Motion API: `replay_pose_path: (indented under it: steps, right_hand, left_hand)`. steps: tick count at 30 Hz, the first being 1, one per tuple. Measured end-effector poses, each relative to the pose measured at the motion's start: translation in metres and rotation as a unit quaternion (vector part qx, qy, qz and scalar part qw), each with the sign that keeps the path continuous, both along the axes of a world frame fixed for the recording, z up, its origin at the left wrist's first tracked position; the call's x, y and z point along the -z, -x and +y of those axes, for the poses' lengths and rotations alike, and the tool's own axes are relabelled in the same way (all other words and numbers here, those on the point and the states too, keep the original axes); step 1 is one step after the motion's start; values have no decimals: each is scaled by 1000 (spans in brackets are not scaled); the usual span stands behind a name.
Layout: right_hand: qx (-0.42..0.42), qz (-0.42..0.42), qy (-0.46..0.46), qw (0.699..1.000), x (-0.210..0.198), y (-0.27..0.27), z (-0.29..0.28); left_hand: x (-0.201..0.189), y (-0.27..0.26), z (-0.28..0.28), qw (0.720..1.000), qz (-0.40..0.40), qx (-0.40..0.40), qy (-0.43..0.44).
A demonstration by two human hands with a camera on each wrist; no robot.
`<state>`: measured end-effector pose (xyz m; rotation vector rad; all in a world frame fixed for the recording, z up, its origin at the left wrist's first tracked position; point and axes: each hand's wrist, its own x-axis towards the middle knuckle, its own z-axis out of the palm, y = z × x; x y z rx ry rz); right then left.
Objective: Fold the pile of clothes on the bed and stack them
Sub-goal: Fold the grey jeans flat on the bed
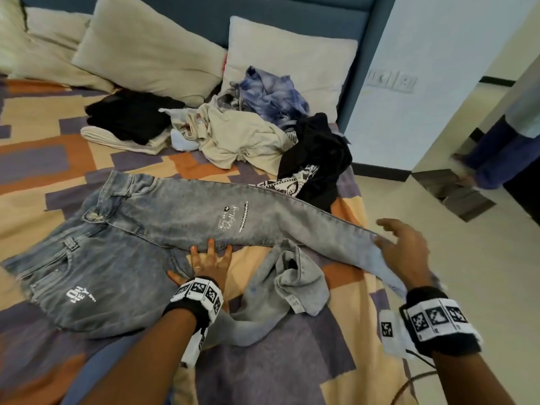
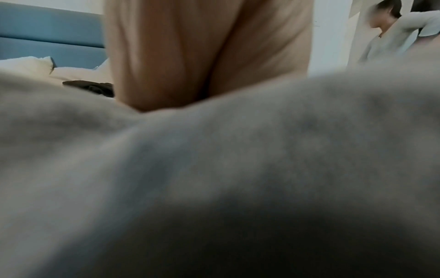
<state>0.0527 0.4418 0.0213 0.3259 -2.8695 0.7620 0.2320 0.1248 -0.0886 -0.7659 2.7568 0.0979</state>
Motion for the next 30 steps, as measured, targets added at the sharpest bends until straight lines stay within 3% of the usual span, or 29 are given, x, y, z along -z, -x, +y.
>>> replay_pose_path:
  steps: [3,6,9,12,15,18,23,27,30]
  right_hand:
    - [-76,-144,-120,979,37,8,-15]
    - [-100,-169,-59,979,53,22,-12]
    - [-75,-170,-74,980,50,39,-5]
    - [-93,-187,-50,977,49,52,-6]
    - [-51,-209,-24,976,56,69,-15]
    - [-31,-154,-57,986,64,77,-20]
    - [51,54,44,996,55,94,-10]
    - [147,85,80,982,38,119,-13]
    - [48,69,111,990,35,97,-34]
  left_hand:
    - [-8,-1,9,998,-20,-51,-13]
    - [-14,9,9,995,-55,-58,-66]
    - [-17,17,18,990,-56,-102,-77]
    - [-10,20,29,993,0,-108,-42]
    - [-2,21,35,993,65,-93,-13]
    - [2,22,33,993,79,-85,-1]
    - [6,24,30,995,56,-84,6]
    - [9,27,28,996,47,-74,-2]
    - [7,25,27,997,42,-67,-13]
